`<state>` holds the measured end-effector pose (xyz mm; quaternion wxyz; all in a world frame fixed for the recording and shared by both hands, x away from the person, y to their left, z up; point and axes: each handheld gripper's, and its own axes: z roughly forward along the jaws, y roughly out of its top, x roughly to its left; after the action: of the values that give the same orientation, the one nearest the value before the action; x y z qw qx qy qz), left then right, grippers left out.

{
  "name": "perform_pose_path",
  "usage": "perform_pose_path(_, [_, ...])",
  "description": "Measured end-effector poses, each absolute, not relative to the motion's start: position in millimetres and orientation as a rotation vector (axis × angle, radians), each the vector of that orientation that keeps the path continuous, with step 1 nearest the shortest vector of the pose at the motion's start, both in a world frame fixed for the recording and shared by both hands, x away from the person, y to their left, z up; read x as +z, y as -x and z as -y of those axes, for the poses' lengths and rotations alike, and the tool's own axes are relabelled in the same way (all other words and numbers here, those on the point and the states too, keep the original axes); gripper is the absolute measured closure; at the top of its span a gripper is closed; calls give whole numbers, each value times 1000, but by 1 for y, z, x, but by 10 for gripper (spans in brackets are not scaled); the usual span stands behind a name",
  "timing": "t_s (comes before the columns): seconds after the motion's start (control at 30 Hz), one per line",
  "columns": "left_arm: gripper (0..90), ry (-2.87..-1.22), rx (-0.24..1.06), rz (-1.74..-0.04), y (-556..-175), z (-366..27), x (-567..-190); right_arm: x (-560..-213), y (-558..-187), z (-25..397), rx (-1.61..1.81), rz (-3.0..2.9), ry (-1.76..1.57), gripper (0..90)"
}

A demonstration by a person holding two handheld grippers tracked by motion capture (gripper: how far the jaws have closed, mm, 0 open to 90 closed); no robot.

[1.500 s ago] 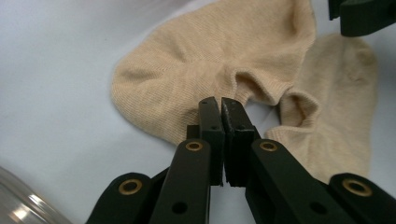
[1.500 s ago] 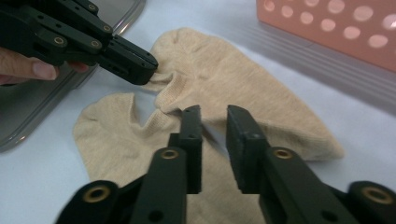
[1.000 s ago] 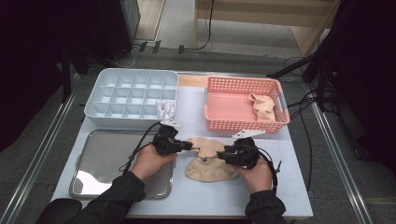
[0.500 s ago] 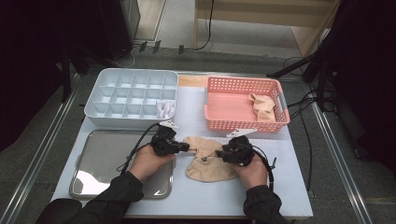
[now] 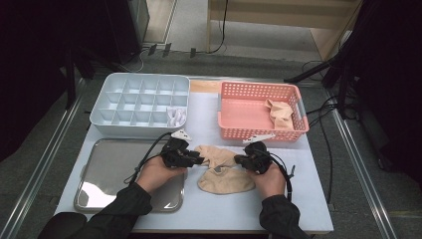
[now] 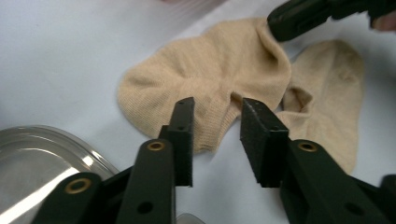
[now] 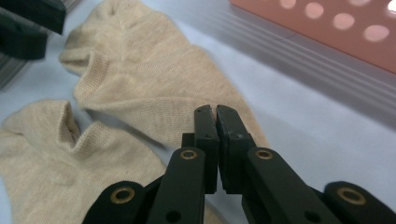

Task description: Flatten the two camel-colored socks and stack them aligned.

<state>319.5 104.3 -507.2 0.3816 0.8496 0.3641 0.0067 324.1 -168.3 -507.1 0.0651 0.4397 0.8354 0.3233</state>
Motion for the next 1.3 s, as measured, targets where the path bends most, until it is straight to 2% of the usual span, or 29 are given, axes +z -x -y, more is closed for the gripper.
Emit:
perform_pose_path(0.13, [597, -2206, 26, -916, -320, -99, -514, -505, -325, 170, 996, -2507, -1344, 892])
perform_pose_path(0.23, [597, -2216, 53, -905, -318, -96, -517, -503, -326, 172, 1010, -2496, -1352, 892])
perform_pose_path(0.3, [655, -2224, 68, -908, -317, -96, -517, -503, -326, 172, 1008, -2497, -1354, 890])
perform_pose_path(0.37, [758, -2210, 26, -920, -318, -96, -519, -503, -325, 171, 1017, -2504, -1335, 868])
perform_pose_path(0.53, [844, -2209, 60, -932, -316, -96, -520, -497, -318, 167, 1069, -2514, -1259, 781])
perform_pose_path(1.0, [862, -2186, 22, -964, -319, -99, -521, -490, -302, 144, 1141, -2604, -1047, 619])
perform_pose_path(1.13, [862, -2181, 14, -970, -319, -99, -521, -496, -306, 140, 1093, -2629, -1045, 628])
perform_pose_path(1.3, [862, -2175, 4, -974, -320, -100, -521, -504, -311, 139, 1039, -2643, -1068, 762])
